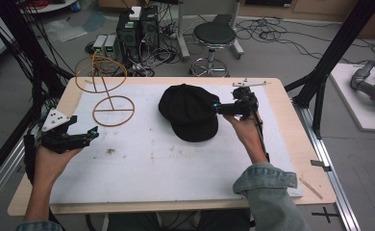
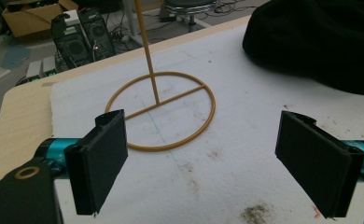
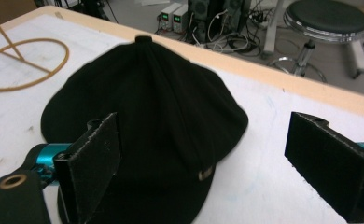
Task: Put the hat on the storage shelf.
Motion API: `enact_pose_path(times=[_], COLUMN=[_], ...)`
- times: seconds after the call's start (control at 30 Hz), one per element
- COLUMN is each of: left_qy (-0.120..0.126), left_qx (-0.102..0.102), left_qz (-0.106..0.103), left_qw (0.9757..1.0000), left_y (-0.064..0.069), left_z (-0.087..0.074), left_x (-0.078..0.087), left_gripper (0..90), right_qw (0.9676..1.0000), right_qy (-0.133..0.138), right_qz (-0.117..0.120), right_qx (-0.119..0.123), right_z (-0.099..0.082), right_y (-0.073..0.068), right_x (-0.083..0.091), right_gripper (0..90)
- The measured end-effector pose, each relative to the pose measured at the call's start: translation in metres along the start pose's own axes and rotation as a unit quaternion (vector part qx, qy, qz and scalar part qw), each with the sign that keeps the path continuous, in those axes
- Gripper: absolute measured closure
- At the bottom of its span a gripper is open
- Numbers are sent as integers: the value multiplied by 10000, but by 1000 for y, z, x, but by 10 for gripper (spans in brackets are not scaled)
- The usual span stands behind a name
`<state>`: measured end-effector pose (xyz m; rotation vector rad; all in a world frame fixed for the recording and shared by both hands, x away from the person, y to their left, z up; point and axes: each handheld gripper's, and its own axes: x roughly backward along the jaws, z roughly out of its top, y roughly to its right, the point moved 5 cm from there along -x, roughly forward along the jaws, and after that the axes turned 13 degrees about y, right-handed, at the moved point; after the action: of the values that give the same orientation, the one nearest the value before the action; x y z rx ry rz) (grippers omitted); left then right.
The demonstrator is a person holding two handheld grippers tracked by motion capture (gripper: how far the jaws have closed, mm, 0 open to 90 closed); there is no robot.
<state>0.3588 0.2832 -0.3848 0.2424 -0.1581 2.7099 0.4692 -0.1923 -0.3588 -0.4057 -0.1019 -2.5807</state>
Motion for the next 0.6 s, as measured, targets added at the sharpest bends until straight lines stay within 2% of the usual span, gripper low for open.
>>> enact_pose_path(times=[0.13,0.17,0.2,0.3,0.33,0.4,0.47,0.6], left_qy=[21,23,23,43,43,30,30,40], left_qx=[14,18,18,28,28,22,26,27], left_qz=[1,-3,-3,-12,-12,-18,-25,-42], left_qw=[10000,10000,10000,10000,10000,10000,10000,10000], left_y=[0,-1,-1,-1,-1,0,0,0], left_z=[1,1,1,2,2,2,2,2], left_x=[1,1,1,1,1,1,1,1], left_gripper=[172,172,172,172,172,172,172,172], right_qw=[10000,9998,9998,9996,9992,9990,9990,9977], right_qy=[37,213,213,260,369,423,450,652], right_qz=[33,49,49,28,32,39,71,200], right_qx=[1,35,35,132,136,113,-9,-12], right_z=[9,14,14,23,26,28,33,38], right_y=[-3,-5,-5,-7,-9,-10,-15,-24], right_x=[-13,-21,-21,-36,-40,-44,-56,-73], right_gripper=[108,108,108,108,109,108,109,109])
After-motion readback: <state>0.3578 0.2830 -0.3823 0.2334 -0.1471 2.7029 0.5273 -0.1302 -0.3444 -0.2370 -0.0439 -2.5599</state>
